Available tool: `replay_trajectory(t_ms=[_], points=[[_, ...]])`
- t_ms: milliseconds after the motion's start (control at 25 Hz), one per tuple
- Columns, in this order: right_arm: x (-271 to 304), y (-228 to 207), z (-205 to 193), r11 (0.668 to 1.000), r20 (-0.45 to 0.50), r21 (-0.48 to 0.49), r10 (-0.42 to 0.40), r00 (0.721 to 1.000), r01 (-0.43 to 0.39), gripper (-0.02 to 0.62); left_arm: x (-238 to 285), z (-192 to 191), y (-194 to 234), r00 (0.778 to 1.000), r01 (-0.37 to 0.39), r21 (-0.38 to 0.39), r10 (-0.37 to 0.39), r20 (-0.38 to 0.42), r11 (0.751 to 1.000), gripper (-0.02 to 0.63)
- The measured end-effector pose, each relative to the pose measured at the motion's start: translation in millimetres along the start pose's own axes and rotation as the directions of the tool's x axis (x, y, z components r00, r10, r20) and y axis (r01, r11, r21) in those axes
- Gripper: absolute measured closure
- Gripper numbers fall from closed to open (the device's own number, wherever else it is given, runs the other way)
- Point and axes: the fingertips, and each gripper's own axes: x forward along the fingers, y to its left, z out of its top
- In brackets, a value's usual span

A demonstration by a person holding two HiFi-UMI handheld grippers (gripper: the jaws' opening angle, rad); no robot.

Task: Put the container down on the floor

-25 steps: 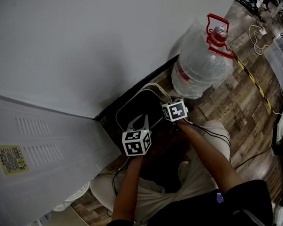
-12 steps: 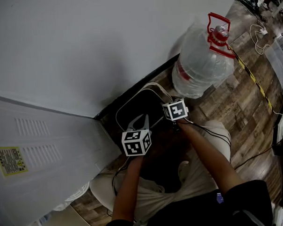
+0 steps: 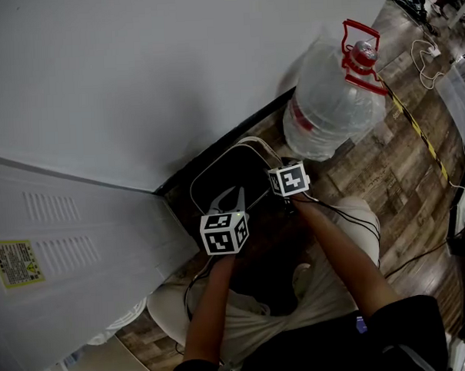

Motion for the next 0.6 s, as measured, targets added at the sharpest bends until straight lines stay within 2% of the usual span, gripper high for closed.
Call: replay_trajectory(t_ms=[240, 600], points=[[2.4, -1.2, -3.7, 0.999, -0.005, 0.04, 0.011, 1.0, -0.011, 0.334, 0.6, 0.3, -2.3, 1.0, 0.004, 0.005, -0.004, -0.002, 1.0, 0.592], [1.0, -3.4, -1.5, 0.999, 0.011, 0.046, 0.004, 1.0, -0.004, 0.334, 0.9, 1.1, -2.2, 1.0, 0.004, 0.0, -0.004, 0.0, 1.0, 0.592]])
